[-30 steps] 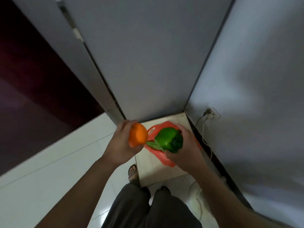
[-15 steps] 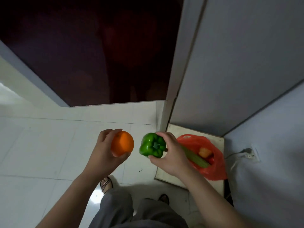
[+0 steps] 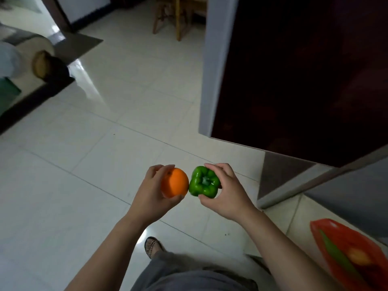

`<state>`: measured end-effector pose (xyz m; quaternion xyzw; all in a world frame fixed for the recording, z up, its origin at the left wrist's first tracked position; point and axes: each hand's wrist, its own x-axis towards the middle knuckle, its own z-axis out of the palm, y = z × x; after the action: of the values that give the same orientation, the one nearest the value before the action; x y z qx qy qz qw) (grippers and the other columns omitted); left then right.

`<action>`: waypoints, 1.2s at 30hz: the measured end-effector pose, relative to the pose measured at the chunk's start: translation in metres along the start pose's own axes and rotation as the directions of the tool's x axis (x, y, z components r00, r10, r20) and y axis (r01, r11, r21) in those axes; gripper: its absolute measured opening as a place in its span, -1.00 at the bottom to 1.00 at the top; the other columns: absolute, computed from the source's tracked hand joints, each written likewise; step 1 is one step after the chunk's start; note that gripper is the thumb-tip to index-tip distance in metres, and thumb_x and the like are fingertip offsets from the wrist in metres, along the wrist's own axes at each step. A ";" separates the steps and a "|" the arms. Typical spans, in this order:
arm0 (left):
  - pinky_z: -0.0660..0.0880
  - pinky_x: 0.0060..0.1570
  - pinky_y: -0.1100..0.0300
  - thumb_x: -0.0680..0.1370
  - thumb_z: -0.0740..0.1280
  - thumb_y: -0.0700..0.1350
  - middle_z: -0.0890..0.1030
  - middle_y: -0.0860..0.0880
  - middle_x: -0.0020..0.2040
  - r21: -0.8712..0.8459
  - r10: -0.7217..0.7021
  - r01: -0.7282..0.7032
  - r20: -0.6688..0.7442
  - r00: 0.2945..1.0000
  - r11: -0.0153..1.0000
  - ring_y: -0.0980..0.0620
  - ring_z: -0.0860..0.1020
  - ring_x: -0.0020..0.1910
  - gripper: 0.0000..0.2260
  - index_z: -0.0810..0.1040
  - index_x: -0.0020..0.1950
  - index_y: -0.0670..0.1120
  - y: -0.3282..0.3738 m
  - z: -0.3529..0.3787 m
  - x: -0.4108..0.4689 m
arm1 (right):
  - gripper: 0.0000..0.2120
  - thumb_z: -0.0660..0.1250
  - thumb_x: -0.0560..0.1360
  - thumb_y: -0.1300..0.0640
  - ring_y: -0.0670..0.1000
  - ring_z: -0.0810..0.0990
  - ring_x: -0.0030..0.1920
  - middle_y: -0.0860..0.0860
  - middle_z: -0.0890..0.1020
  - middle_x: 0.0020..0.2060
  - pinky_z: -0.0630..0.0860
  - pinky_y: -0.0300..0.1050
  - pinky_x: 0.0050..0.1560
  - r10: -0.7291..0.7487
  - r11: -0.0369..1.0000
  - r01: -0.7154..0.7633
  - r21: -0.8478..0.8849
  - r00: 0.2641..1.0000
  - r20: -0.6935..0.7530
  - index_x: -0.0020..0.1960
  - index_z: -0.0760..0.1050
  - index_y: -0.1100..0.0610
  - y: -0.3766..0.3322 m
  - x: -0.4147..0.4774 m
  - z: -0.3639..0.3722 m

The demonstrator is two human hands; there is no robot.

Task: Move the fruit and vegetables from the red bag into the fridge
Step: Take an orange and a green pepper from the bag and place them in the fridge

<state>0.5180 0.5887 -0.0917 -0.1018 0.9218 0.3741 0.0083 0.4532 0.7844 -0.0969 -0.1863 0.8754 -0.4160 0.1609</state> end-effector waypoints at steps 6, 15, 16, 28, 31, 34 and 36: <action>0.42 0.04 0.21 0.32 0.51 0.04 0.30 0.03 0.32 0.038 -0.039 0.042 -0.068 0.997 0.998 0.00 0.37 0.20 -0.31 0.30 0.38 0.09 -0.085 -0.107 0.032 | -0.24 0.48 0.28 0.01 -0.12 0.39 0.22 -0.14 0.33 0.29 0.46 -0.16 0.19 -0.025 1.000 0.024 0.020 0.997 0.069 0.39 0.19 -0.05 -0.090 0.088 0.076; 0.41 -0.01 0.26 0.34 0.48 0.10 0.26 0.05 0.35 0.112 -0.004 0.012 -0.077 0.997 0.994 0.01 0.35 0.23 -0.30 0.23 0.40 0.13 -0.144 -0.191 0.095 | -0.38 0.50 0.28 0.06 -0.16 0.41 0.14 -0.16 0.35 0.18 0.49 -0.24 0.11 -0.135 0.991 0.137 -0.015 0.986 0.095 0.25 0.28 -0.06 -0.154 0.183 0.117; 0.41 0.00 0.25 0.34 0.48 0.09 0.26 0.05 0.36 0.113 -0.002 0.010 -0.077 0.997 0.994 0.00 0.36 0.23 -0.30 0.23 0.40 0.12 -0.148 -0.196 0.106 | -0.38 0.50 0.29 0.07 -0.16 0.41 0.14 -0.15 0.35 0.18 0.48 -0.27 0.10 -0.146 0.989 0.148 -0.022 0.985 0.094 0.25 0.29 -0.05 -0.158 0.196 0.118; 0.40 0.03 0.23 0.32 0.50 0.08 0.29 0.05 0.36 0.140 0.115 -0.125 0.081 0.990 0.982 0.01 0.38 0.22 -0.29 0.25 0.40 0.10 -0.159 -0.234 0.325 | -0.35 0.50 0.30 0.02 -0.16 0.40 0.17 -0.13 0.37 0.21 0.43 -0.30 0.15 -0.014 0.999 0.018 0.029 0.991 -0.136 0.32 0.33 0.01 -0.144 0.372 0.084; 0.40 0.02 0.25 0.31 0.51 0.07 0.32 0.06 0.34 0.127 0.209 -0.228 0.148 0.967 0.965 0.03 0.40 0.19 -0.29 0.28 0.39 0.10 -0.146 -0.234 0.387 | -0.35 0.49 0.31 0.02 -0.17 0.39 0.17 -0.14 0.36 0.22 0.43 -0.26 0.17 0.016 1.000 -0.011 0.029 0.979 -0.202 0.32 0.32 0.00 -0.140 0.410 0.059; 0.36 0.01 0.26 0.31 0.51 0.06 0.33 0.07 0.32 0.096 0.266 -0.285 0.174 0.948 0.954 0.11 0.35 0.13 -0.31 0.29 0.37 0.09 -0.131 -0.233 0.439 | -0.35 0.49 0.31 0.02 -0.17 0.39 0.17 -0.14 0.37 0.22 0.42 -0.28 0.17 0.067 0.997 -0.058 0.044 0.962 -0.263 0.33 0.33 0.01 -0.133 0.440 0.035; 0.36 0.00 0.26 0.29 0.50 0.11 0.34 0.07 0.32 0.066 0.304 -0.323 0.203 0.931 0.944 0.13 0.34 0.12 -0.30 0.30 0.36 0.11 -0.121 -0.228 0.470 | -0.35 0.49 0.30 0.02 -0.18 0.40 0.17 -0.14 0.37 0.22 0.42 -0.31 0.14 0.106 0.994 -0.089 0.068 0.945 -0.310 0.33 0.33 0.01 -0.127 0.456 0.021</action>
<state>0.0948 0.2617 -0.0536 0.0834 0.9383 0.3330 0.0415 0.0857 0.4864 -0.0668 -0.0702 0.8865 -0.4552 0.0452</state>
